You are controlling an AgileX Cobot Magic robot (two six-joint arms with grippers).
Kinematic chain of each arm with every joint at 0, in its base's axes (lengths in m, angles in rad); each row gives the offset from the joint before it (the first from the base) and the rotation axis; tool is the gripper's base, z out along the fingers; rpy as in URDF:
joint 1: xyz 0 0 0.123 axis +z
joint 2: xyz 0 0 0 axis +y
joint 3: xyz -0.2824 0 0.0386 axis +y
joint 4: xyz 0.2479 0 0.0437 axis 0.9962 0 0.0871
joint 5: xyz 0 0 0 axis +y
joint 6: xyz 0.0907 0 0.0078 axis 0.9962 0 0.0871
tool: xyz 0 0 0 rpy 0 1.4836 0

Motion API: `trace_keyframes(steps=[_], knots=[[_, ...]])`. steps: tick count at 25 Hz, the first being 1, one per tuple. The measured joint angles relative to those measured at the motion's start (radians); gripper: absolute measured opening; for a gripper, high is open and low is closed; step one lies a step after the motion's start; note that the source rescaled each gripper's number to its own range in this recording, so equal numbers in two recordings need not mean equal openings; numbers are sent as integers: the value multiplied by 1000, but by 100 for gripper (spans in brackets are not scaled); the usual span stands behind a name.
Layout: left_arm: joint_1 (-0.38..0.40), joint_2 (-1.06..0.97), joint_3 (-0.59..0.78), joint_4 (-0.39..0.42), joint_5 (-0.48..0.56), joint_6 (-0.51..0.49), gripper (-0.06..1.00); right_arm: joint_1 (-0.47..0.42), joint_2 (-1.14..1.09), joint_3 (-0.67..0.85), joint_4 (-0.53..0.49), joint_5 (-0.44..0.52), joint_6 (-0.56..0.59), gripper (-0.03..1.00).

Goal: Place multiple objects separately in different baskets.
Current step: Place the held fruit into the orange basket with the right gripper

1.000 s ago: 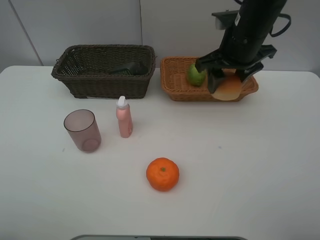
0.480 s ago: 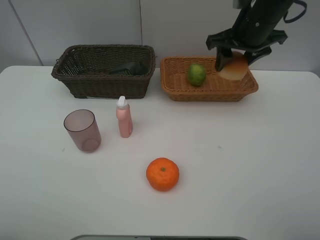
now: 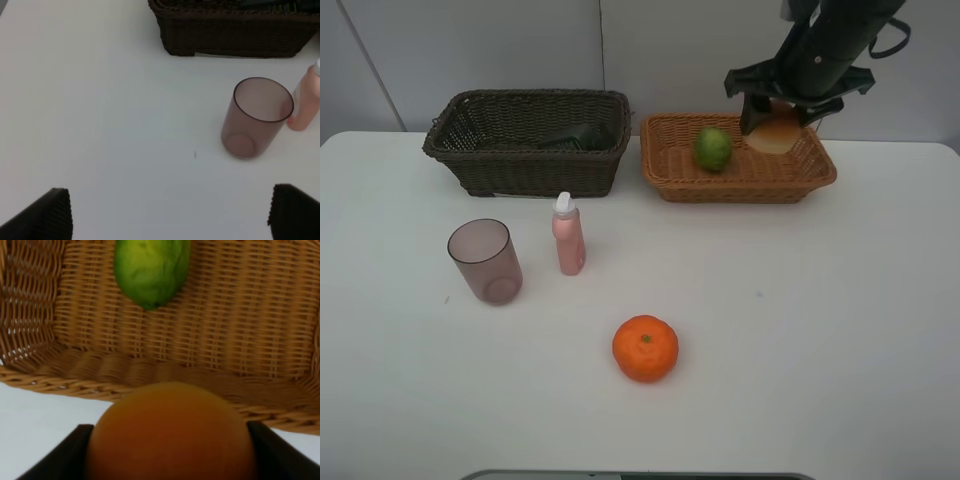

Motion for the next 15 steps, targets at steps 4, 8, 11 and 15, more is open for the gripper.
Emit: trace_keyframes(steps=[4,8,11,15], knots=[[0,0,0,0,0,0,100,-2,49,-35,1,-30,0,43],[0,0,0,0,0,0,100,-16,98,-68,1,-45,0,43],[0,0,0,0,0,0,100,-44,140,-81,-1,-85,0,43],[0,0,0,0,0,0,100,-84,187,-83,-9,-187,0,43]])
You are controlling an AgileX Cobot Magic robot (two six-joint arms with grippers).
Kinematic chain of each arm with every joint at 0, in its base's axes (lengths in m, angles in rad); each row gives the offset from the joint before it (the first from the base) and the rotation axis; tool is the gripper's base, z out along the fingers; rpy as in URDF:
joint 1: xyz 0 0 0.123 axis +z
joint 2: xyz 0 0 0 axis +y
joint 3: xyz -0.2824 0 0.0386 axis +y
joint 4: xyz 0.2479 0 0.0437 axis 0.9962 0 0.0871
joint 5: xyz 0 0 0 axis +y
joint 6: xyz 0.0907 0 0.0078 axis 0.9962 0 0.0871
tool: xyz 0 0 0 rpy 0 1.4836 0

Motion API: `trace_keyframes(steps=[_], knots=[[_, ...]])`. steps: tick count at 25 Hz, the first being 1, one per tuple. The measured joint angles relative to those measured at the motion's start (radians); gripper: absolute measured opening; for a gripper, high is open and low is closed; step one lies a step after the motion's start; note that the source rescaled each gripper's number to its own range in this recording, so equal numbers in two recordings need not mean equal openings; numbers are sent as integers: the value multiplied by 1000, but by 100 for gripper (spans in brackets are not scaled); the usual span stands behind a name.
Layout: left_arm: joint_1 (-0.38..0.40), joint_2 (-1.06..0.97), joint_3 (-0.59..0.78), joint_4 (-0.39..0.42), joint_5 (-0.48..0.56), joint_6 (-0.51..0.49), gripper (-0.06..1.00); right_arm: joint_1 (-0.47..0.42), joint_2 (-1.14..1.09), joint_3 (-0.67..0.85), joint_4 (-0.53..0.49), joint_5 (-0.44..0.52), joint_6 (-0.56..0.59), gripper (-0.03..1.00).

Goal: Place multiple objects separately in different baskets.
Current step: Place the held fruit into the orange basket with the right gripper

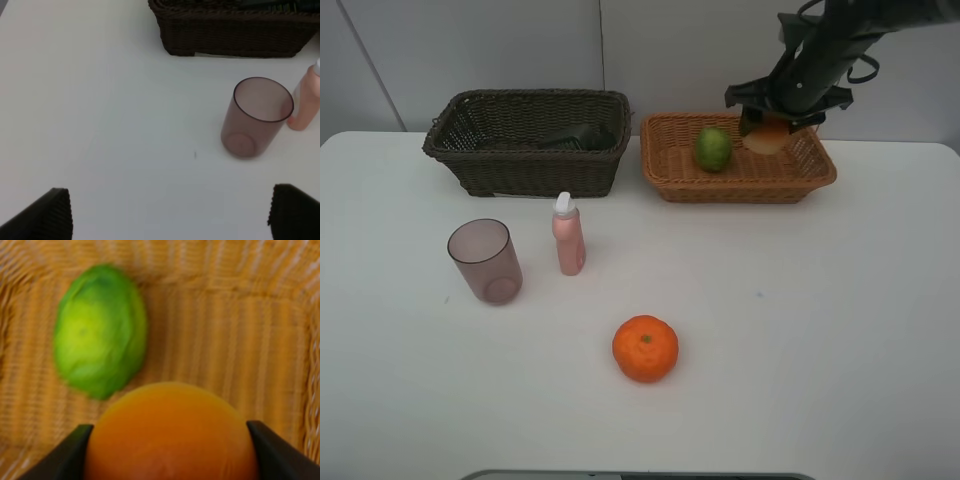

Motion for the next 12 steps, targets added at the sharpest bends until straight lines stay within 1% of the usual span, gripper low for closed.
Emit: trace_keyframes(steps=[4,12], knots=[[0,0,0,0,0,0,100,-18,50,0,-22,-98,1,43],[0,0,0,0,0,0,100,-18,106,0,-25,-140,4,43]])
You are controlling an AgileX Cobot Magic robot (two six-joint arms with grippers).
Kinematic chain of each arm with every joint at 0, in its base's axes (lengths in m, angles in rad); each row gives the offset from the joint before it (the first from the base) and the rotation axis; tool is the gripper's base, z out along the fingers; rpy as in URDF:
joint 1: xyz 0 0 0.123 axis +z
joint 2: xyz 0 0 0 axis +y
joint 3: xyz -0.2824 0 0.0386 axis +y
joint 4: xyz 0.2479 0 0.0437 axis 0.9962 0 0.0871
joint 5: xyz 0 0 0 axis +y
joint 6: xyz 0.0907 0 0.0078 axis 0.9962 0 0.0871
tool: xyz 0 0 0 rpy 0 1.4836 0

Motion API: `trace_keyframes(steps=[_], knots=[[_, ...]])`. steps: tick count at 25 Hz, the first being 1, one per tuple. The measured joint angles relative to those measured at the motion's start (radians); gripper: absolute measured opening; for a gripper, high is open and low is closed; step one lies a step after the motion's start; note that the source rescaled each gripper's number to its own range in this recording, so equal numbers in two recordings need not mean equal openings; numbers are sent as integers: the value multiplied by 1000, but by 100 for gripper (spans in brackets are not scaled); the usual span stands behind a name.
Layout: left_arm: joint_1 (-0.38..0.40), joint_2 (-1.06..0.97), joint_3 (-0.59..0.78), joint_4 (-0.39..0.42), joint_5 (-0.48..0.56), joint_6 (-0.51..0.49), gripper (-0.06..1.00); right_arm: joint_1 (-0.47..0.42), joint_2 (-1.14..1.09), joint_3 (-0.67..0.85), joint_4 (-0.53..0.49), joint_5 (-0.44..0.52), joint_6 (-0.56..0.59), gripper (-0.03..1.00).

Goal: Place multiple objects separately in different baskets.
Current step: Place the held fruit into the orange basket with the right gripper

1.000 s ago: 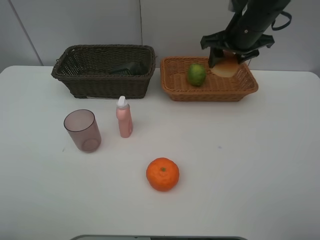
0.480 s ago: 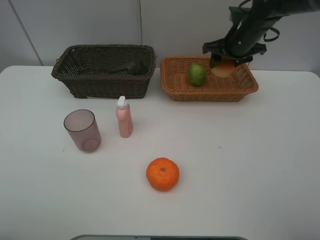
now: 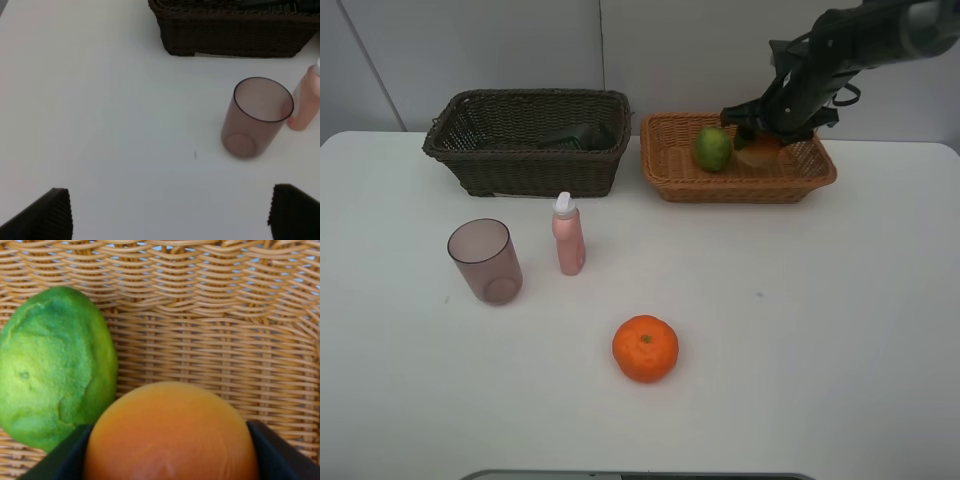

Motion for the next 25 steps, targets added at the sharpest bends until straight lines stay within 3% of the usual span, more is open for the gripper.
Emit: trace_keyframes(steps=[5,10,12,19,25], knots=[[0,0,0,0,0,0,100,-1,16,0,0,-6,0,44],[0,0,0,0,0,0,100,-1,16,0,-1,-10,0,79],[0,0,0,0,0,0,100,-1,16,0,-1,-10,0,87],[0,0,0,0,0,0,100,0,-37,0,-1,43,0,91],[0,0,0,0,0,0,100,30,-137,0,-3,181,1,91]])
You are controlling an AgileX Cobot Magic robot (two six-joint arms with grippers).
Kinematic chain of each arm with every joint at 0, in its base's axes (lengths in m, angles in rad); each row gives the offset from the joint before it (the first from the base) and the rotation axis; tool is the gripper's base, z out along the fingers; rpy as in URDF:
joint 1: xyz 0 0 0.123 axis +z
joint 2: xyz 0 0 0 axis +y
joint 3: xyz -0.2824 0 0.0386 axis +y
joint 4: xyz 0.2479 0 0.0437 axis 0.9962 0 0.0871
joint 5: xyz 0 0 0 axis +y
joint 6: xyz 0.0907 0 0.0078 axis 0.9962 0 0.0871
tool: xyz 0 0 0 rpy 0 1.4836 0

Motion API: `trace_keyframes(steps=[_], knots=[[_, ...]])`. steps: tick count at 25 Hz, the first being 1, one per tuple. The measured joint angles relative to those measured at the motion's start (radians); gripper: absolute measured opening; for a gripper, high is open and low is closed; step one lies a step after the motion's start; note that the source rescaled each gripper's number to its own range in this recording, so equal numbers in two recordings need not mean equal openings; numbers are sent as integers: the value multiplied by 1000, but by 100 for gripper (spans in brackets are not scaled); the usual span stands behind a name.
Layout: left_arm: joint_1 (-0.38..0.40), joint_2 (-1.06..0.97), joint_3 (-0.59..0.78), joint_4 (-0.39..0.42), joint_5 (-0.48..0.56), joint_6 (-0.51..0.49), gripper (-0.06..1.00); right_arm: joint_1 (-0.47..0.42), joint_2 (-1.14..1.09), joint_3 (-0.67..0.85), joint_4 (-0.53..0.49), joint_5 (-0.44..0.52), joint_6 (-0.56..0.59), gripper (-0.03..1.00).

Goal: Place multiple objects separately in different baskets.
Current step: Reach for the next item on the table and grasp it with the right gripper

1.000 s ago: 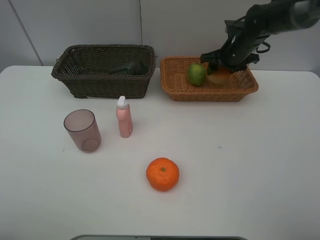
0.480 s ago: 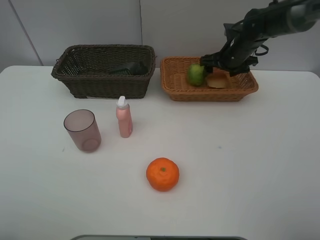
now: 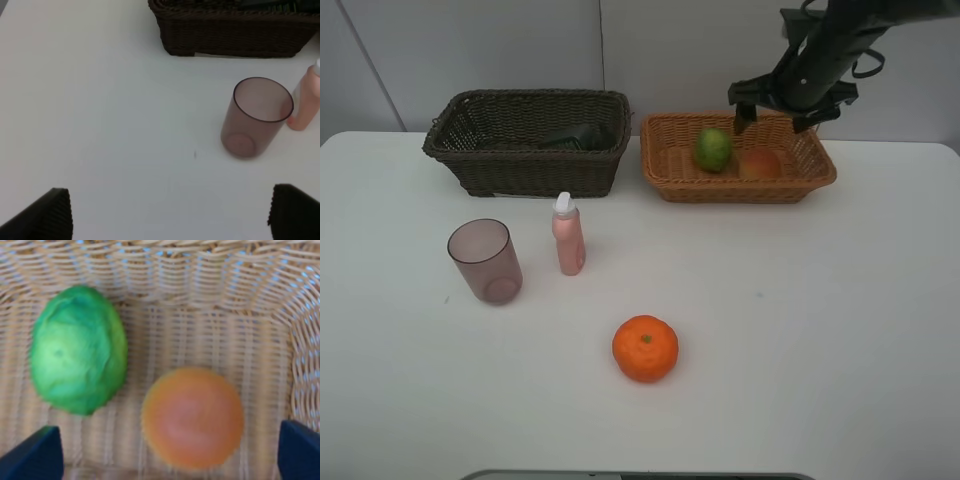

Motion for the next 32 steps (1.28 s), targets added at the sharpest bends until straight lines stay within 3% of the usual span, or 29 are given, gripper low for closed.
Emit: trace_keyframes(steps=[5,11,19,24,26,32], knots=[[0,0,0,0,0,0,100,71,-82,64,0,58,-11,91],[0,0,0,0,0,0,100,196,-177,171,1,119,-119,91],[0,0,0,0,0,0,100,381,-201,194,1,227,-176,91],[0,0,0,0,0,0,100,481,-201,194,40,263,-360,91],[0,0,0,0,0,0,100,511,-201,194,64,265,-493,91],[0,0,0,0,0,0,100,560,-186,194,142,301,-766,91]])
